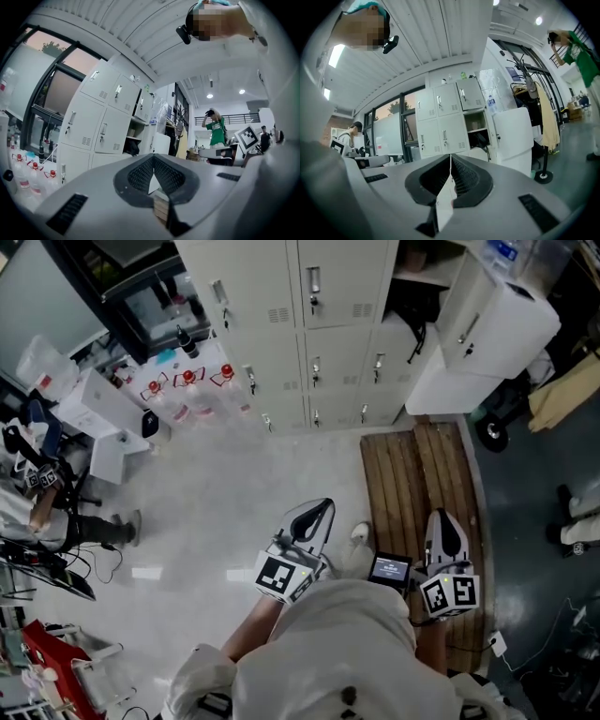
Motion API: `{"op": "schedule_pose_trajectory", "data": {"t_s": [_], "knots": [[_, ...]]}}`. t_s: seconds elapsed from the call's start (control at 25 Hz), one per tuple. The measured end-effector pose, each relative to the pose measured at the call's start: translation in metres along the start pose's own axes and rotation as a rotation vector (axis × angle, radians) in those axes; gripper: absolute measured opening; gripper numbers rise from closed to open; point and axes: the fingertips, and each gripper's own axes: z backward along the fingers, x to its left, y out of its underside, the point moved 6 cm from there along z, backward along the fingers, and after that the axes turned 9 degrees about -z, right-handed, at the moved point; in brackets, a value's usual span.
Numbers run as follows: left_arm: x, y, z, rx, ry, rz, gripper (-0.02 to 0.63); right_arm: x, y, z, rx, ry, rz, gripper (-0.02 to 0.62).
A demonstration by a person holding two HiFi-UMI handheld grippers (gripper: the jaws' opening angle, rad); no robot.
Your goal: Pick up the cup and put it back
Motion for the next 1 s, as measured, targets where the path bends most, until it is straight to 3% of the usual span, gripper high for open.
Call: {"op": "schedule_pose_trajectory", "data": {"t_s": [0.56,1.0], "knots": [[0.042,-0.002,-0.047,0.015,-0.037,-0.013,0.008,-0.014,-0.004,-0.079,0.025,-0.05,-0.001,0.028],[0.074,-0.004,-0.146,0.038,-0.046,-0.023,0.008,-0.066,-0.033,-0.177,0.051,-0.074,-0.015,0.029]]}}
